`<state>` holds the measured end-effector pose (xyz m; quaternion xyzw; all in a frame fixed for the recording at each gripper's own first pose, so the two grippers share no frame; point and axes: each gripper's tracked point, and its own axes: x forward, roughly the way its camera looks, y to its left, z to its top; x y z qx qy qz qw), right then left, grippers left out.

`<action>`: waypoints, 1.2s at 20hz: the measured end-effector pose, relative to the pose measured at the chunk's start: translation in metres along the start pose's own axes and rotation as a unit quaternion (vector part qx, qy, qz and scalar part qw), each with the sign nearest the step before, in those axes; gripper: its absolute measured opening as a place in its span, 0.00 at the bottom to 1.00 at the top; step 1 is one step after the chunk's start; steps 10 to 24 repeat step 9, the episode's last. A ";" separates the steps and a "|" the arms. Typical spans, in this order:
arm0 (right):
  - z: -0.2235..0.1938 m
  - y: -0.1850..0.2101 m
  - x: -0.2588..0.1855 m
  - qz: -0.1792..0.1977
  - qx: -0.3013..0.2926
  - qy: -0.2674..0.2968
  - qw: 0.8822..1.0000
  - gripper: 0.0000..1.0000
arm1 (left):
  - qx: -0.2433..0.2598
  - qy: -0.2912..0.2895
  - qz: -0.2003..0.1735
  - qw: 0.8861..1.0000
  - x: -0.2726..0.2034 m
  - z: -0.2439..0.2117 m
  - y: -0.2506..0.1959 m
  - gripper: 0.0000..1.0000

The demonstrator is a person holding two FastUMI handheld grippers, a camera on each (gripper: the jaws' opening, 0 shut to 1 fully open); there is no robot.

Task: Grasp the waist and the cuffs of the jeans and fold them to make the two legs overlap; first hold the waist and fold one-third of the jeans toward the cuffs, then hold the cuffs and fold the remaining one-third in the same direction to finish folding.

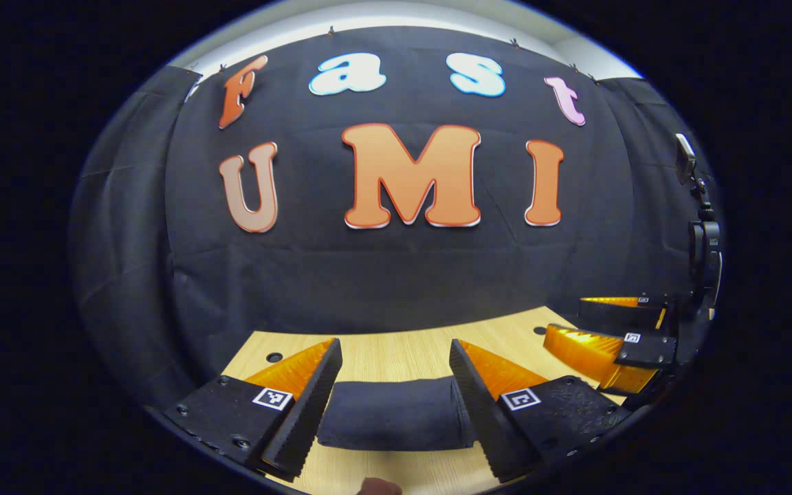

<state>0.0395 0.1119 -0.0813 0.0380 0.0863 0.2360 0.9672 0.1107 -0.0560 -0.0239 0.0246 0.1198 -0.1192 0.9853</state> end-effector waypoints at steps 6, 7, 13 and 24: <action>0.001 0.005 -0.004 -0.004 -0.022 -0.024 0.999 0.98 | 0.003 -0.046 0.026 0.999 -0.016 -0.005 0.008 0.96; 0.000 0.006 -0.005 -0.005 -0.021 -0.027 0.999 0.98 | 0.003 -0.056 0.030 0.998 -0.017 -0.007 0.011 0.96; -0.006 0.007 -0.008 -0.007 -0.017 -0.027 0.999 0.98 | 0.018 -0.065 0.039 0.997 -0.024 -0.012 0.012 0.96; -0.006 0.007 -0.008 -0.007 -0.017 -0.027 0.999 0.98 | 0.018 -0.065 0.039 0.997 -0.024 -0.012 0.012 0.96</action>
